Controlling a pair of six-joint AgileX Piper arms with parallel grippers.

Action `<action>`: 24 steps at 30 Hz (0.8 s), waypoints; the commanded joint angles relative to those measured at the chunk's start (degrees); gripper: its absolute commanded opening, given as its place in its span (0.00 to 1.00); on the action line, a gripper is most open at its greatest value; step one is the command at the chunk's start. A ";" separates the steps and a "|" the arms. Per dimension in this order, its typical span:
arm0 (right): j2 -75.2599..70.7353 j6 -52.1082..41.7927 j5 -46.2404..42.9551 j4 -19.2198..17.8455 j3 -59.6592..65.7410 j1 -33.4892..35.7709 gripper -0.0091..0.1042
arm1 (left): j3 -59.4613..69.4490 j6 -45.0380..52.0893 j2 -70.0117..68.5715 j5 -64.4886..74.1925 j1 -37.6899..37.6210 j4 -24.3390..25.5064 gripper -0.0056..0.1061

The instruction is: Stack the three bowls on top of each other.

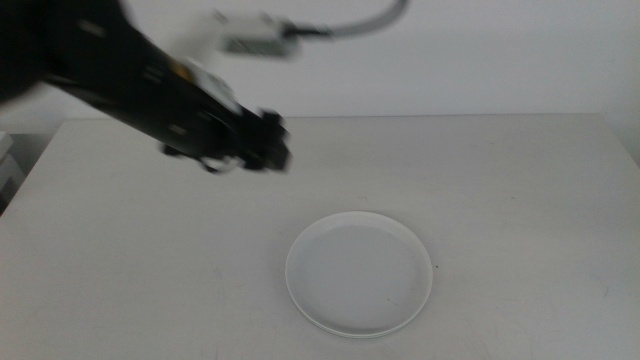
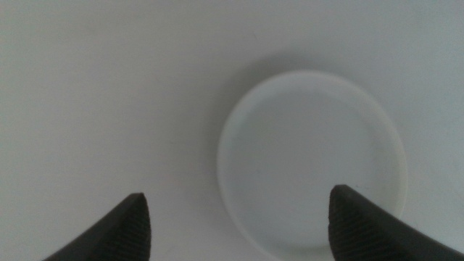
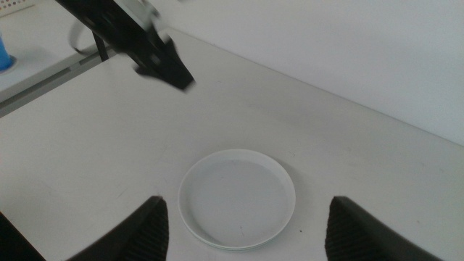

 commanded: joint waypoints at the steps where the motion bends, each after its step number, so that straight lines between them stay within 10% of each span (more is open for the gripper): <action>1: 0.53 -0.67 -3.58 0.73 -1.15 0.13 0.56 | -1.46 -1.63 -6.35 -0.33 1.33 1.30 0.78; 24: 0.53 -0.66 -3.58 0.68 -1.15 0.13 0.56 | -1.46 -3.16 -22.30 -1.29 2.06 10.34 0.78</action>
